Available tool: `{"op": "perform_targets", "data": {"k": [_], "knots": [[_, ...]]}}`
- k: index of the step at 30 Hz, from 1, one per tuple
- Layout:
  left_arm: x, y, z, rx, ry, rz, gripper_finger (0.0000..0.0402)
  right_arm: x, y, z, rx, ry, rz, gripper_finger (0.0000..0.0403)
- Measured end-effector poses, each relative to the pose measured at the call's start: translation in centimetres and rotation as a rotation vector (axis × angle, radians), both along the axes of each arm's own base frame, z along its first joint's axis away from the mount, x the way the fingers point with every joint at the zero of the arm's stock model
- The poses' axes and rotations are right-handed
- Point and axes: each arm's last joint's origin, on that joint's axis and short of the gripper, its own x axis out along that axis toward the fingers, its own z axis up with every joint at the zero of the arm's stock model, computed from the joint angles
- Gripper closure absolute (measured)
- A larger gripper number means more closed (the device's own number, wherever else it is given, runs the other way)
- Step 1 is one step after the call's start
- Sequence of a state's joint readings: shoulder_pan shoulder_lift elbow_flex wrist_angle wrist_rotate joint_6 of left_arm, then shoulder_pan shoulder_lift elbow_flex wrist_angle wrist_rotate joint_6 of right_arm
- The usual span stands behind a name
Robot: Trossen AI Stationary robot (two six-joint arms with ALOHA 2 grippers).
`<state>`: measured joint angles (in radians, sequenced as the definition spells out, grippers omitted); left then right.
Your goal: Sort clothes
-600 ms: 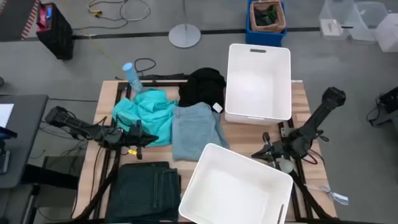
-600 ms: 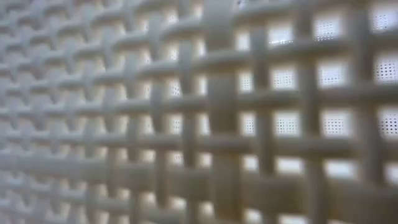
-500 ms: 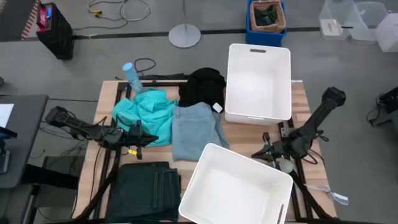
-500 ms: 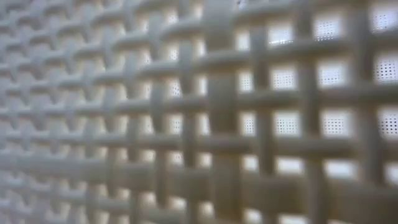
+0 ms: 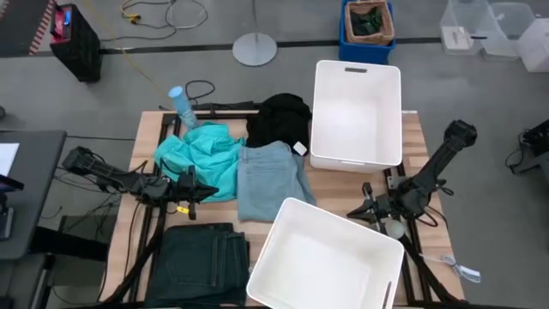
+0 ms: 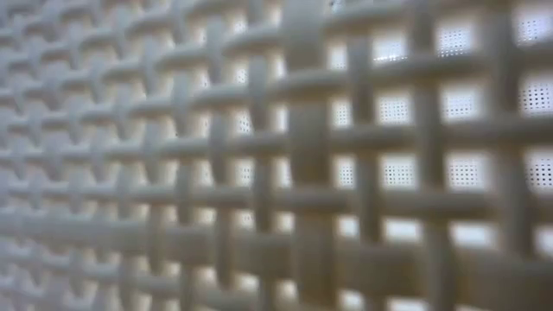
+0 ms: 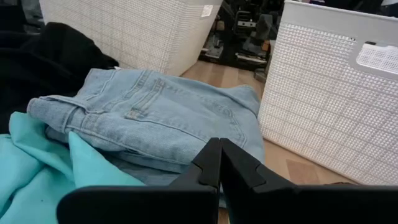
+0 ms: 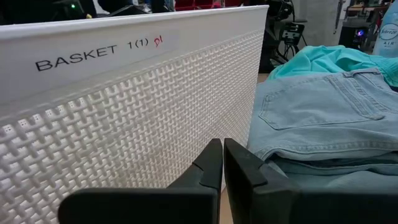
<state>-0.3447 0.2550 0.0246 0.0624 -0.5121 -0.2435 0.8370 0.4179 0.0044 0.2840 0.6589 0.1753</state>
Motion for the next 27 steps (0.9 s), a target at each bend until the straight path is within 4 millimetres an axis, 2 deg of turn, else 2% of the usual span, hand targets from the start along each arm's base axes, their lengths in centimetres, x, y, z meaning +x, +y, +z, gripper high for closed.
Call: {"op": "perform_targets", "data": {"k": [21,27], "knots": [[0.0,0.0,-0.01,0.0,0.001,0.0,0.0401,0.0,0.0,0.0,-0.001,0.0,0.0,0.0367],[0.0,0.0,-0.01,0.074,0.013,-0.011,0.0401,0.02,-0.02,0.04,-0.225,-0.042,0.021,0.0367]]}}
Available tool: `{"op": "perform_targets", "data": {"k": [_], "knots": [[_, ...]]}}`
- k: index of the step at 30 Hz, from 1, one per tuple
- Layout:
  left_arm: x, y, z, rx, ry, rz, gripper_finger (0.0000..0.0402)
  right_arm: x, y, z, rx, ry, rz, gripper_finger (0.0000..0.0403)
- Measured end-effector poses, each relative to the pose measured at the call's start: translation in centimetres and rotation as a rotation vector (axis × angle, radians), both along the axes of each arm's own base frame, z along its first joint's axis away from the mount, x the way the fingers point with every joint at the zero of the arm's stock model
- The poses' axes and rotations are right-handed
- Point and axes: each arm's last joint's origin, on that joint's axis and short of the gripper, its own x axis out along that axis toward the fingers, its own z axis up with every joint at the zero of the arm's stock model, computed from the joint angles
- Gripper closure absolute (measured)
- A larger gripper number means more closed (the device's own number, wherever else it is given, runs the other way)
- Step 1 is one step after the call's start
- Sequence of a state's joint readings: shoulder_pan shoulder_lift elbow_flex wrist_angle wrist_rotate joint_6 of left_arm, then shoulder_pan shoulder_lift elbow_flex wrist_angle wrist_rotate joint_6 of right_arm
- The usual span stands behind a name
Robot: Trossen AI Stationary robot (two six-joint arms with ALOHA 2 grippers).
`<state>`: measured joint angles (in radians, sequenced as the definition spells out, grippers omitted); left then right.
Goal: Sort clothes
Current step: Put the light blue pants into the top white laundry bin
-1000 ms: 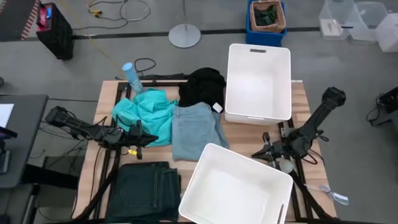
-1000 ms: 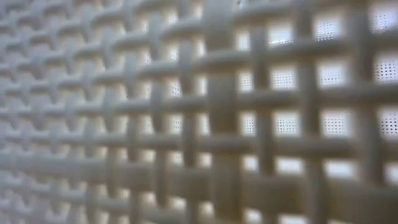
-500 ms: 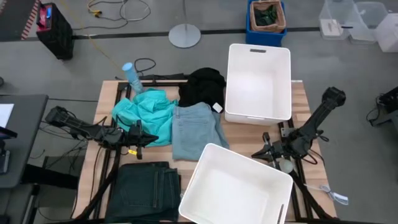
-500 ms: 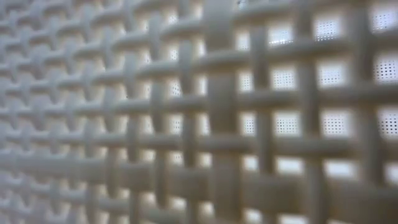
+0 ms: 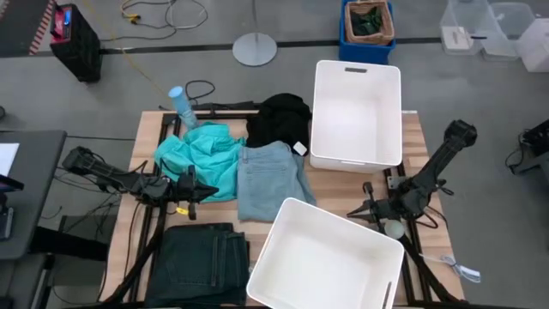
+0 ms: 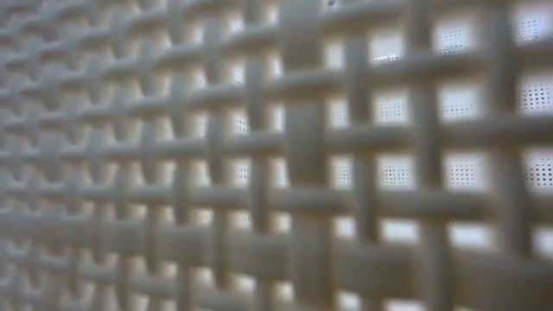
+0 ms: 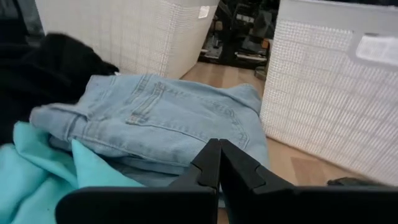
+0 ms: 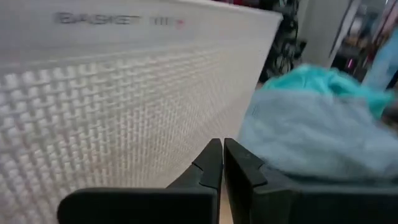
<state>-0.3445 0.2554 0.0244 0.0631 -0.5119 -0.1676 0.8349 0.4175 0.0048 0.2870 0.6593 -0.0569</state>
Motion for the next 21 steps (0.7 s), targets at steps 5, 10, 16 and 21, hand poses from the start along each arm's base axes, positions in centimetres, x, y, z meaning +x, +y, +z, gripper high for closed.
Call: {"op": "perform_targets", "data": {"k": [5,10,16,21], "knots": [[0.0,0.0,0.0,0.09,0.015,-0.013,0.0401,0.0,0.1,1.2,-0.019,-0.108,0.007,0.0367],[0.0,-0.1,0.3,-0.015,-0.03,-0.014,0.0401,0.2,-0.2,3.0,-0.005,-0.228,-0.021,0.0367],[0.1,-0.1,1.2,-0.126,-0.136,-0.006,0.0401,-0.1,-1.5,7.1,0.122,-0.507,-0.141,0.0367],[-0.1,0.1,3.6,-0.258,-0.388,-0.005,0.0401,-0.6,-3.2,11.0,0.363,-0.694,-0.243,0.0367]]}}
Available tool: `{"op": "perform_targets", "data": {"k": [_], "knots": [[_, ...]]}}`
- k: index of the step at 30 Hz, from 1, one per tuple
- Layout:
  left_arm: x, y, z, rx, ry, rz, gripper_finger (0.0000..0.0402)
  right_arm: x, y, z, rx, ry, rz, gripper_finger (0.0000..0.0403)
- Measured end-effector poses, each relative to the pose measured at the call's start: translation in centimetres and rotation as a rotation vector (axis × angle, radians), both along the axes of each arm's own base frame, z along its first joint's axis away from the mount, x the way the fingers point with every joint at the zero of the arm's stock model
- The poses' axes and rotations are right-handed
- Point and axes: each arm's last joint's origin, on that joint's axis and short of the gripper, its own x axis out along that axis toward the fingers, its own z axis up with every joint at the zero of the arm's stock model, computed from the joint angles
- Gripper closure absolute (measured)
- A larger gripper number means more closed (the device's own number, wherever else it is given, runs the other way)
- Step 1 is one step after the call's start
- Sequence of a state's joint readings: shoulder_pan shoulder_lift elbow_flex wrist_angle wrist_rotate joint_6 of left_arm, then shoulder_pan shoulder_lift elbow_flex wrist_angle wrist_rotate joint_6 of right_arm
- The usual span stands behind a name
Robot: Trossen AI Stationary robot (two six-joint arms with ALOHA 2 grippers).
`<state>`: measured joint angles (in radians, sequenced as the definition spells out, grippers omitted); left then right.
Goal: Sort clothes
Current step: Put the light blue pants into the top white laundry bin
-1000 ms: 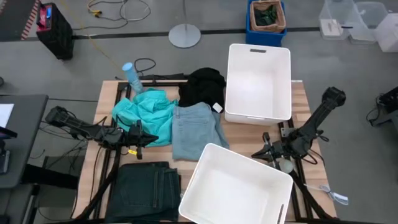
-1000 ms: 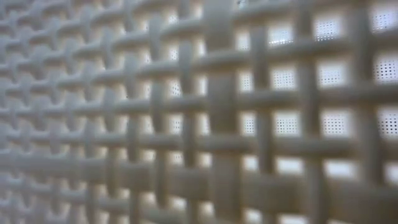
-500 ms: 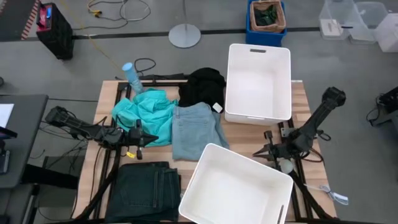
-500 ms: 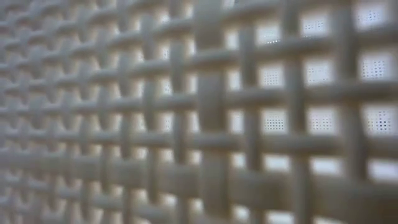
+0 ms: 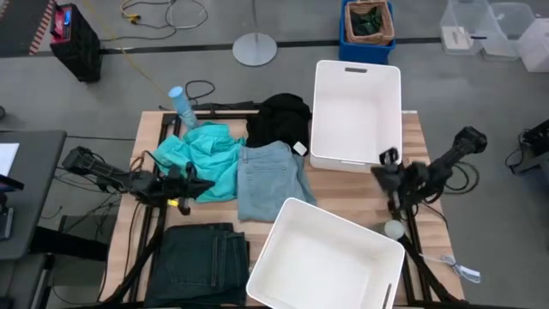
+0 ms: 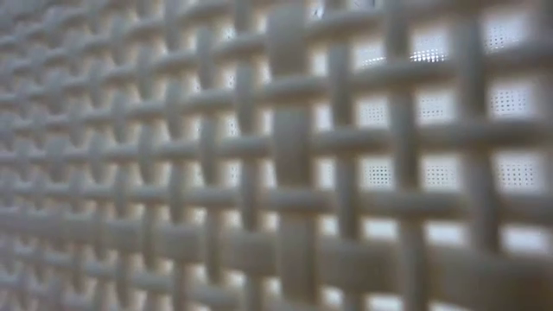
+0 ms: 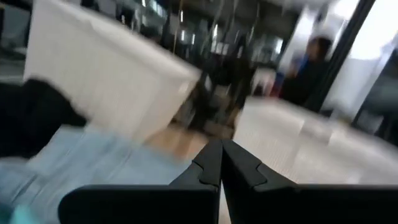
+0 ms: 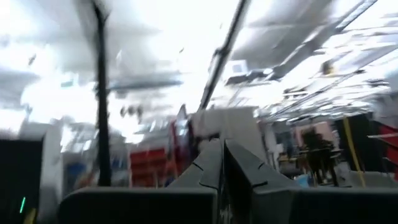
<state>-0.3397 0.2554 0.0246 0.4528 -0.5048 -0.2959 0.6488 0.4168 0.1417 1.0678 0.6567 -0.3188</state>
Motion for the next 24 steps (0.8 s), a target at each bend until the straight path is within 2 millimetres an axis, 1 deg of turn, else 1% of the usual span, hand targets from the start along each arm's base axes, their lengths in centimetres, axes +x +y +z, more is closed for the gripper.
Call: {"op": "perform_targets", "data": {"k": [3,5,10,13,18,24], "knots": [[-0.3,0.3,1.1,-0.095,-0.122,0.02,0.0401,-0.2,-0.8,2.4,0.047,-0.061,-0.054,0.0367],[-0.5,0.5,1.6,-0.126,-0.176,0.052,0.0401,-0.4,-1.3,4.0,0.088,-0.105,-0.079,0.0367],[-0.6,0.9,2.2,-0.179,-0.214,0.12,0.0401,-1.0,-2.5,8.3,0.277,-0.257,-0.06,0.0367],[-0.7,1.0,2.6,-0.195,-0.242,0.121,0.0401,-1.1,-3.1,10.6,0.328,-0.319,-0.077,0.0367],[-0.8,1.0,3.0,-0.203,-0.277,0.094,0.0401,0.0,-3.3,13.6,0.284,-0.249,-0.157,0.0367],[-0.9,0.9,3.1,-0.204,-0.282,0.09,0.0401,2.7,-3.4,16.5,0.307,-0.172,-0.184,0.0367]]}}
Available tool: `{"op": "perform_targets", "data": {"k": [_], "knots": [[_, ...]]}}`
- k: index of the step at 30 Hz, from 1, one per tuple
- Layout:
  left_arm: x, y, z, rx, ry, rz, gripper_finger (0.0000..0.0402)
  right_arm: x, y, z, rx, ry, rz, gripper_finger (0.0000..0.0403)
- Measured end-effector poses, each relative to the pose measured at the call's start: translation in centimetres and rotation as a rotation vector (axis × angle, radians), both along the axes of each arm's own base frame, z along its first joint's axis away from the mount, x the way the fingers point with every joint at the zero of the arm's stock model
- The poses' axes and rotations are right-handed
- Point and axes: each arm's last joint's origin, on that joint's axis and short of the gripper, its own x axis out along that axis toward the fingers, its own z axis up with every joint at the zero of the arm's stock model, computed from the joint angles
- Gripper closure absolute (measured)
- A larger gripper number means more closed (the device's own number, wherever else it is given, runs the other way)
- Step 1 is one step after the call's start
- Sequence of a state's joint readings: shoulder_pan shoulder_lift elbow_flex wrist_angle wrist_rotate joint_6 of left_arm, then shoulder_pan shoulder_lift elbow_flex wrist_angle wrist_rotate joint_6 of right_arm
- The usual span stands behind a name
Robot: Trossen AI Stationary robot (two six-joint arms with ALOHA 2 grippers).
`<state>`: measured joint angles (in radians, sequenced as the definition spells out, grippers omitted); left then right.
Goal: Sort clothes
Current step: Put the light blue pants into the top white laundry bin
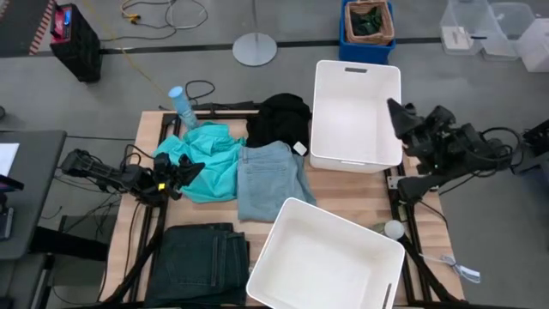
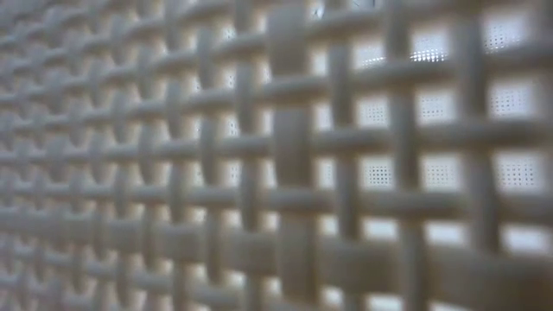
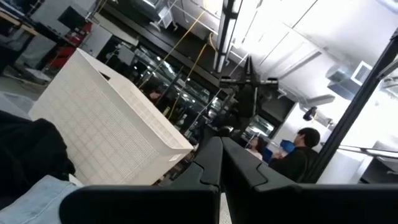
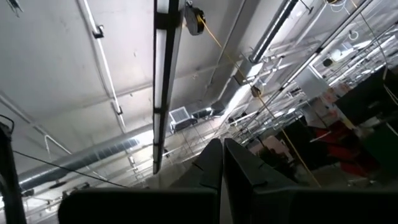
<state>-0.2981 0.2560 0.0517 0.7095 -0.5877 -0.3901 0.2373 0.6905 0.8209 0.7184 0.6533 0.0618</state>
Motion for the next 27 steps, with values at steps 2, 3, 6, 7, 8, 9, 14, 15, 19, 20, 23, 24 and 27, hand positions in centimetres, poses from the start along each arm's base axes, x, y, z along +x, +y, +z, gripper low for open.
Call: {"op": "perform_targets", "data": {"k": [2,3,6,7,8,9,14,15,19,20,23,24,27], "knots": [[0.0,0.0,0.0,0.004,0.003,0.001,0.0401,1.1,0.0,0.9,0.015,0.022,-0.001,0.0367],[0.0,0.0,0.0,0.01,0.005,0.004,0.0401,1.6,-0.1,1.4,0.024,0.033,-0.002,0.0367],[0.0,0.0,0.0,0.023,0.008,0.009,0.0401,3.5,-0.2,2.8,0.046,0.062,-0.014,0.0367],[0.0,0.0,0.1,0.022,0.005,0.009,0.0401,4.2,-0.4,3.3,0.046,0.071,-0.026,0.0367],[0.0,0.0,0.1,0.021,0.0,0.009,0.0401,4.9,-0.5,3.6,0.044,0.079,-0.041,0.0367],[-0.1,0.0,0.2,0.019,-0.007,0.009,0.0401,5.6,-0.6,4.0,0.038,0.087,-0.059,0.0367],[-0.5,0.2,0.9,-0.009,-0.098,0.01,0.0401,9.4,-1.4,5.4,0.0,0.139,-0.149,0.0367],[-0.7,0.2,1.2,-0.016,-0.126,0.012,0.0401,10.2,-1.5,5.7,0.005,0.134,-0.147,0.0367],[-1.2,0.4,3.1,0.033,-0.168,0.053,0.04,13.6,-1.8,6.2,-0.052,0.167,-0.105,0.0367],[-1.2,0.4,3.7,0.059,-0.158,0.065,0.0398,14.5,-1.9,6.2,-0.059,0.187,-0.103,0.0367],[-1.2,0.3,5.3,0.135,-0.089,0.094,0.038,16.9,-2.4,6.4,-0.064,0.259,-0.115,0.0367],[-1.1,0.3,5.8,0.161,-0.05,0.099,0.0372,17.7,-2.6,6.5,-0.063,0.286,-0.12,0.0367],[-1.1,0.3,7.0,0.224,0.049,0.108,0.0348,20.0,-3.6,6.9,-0.051,0.399,-0.099,0.0367]]}}
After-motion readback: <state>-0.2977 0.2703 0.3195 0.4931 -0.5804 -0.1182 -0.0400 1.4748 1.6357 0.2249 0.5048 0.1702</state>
